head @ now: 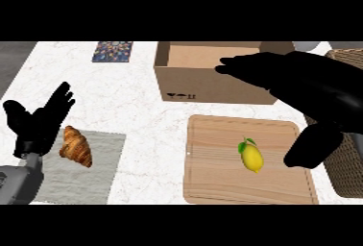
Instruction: Pick the lemon from the cutting board and place it in the basket
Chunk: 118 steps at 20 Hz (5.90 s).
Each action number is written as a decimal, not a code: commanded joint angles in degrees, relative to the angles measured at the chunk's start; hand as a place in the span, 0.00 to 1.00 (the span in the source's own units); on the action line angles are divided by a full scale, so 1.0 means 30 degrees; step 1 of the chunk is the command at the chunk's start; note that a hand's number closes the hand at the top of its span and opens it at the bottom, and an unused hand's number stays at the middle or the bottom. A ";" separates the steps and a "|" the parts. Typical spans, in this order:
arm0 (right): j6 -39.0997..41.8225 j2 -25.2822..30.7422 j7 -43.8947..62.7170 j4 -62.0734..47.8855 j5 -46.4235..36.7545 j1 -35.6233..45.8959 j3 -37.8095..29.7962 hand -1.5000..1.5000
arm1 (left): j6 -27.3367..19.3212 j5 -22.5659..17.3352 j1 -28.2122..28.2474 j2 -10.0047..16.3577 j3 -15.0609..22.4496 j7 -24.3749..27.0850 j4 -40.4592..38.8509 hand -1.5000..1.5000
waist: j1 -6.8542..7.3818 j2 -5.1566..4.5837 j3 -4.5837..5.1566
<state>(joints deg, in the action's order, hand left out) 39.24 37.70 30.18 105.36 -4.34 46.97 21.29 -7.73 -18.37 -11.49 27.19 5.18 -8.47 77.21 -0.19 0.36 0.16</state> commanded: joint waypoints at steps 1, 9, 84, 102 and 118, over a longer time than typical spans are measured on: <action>0.3367 0.0496 0.1637 -0.1413 0.3314 0.1246 -0.1150 0.00 | 0.0060 0.0156 0.0107 0.0092 -0.0101 -0.0389 0.0541 0.50 | 0.0116 -0.0040 -0.0025; 0.6041 0.3295 -0.1749 -0.1630 0.6206 -0.1903 -0.5345 0.00 | -0.0807 0.1013 0.0387 -0.0992 0.0132 -0.0891 0.1535 0.50 | -0.0039 -0.0063 -0.0076; -0.7481 -0.7489 -2.0740 -1.2677 -2.0110 -1.0448 -0.1698 1.00 | 0.4078 0.4567 0.0315 -0.3593 -0.4961 -0.0710 0.0384 0.50 | 0.0156 -0.0139 -0.0058; -1.2360 -1.2502 -0.2385 -1.2820 -1.8116 -0.6995 -1.3149 1.00 | 0.3713 0.4835 0.0082 -0.4032 -0.4823 -0.1125 0.1080 0.50 | 0.0180 -0.0486 -0.0105; -2.3230 -1.2532 1.1753 -1.3894 -2.8463 0.2479 -1.3381 1.00 | 0.4018 0.5152 -0.2178 -0.4644 -0.3561 -0.1841 0.0688 0.50 | 0.2284 -0.0642 0.0036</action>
<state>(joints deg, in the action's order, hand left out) -24.51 2.32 54.70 68.09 -82.47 43.16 -19.38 4.62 -2.68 -16.49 13.70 -5.56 -13.25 79.44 4.52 -1.21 -0.15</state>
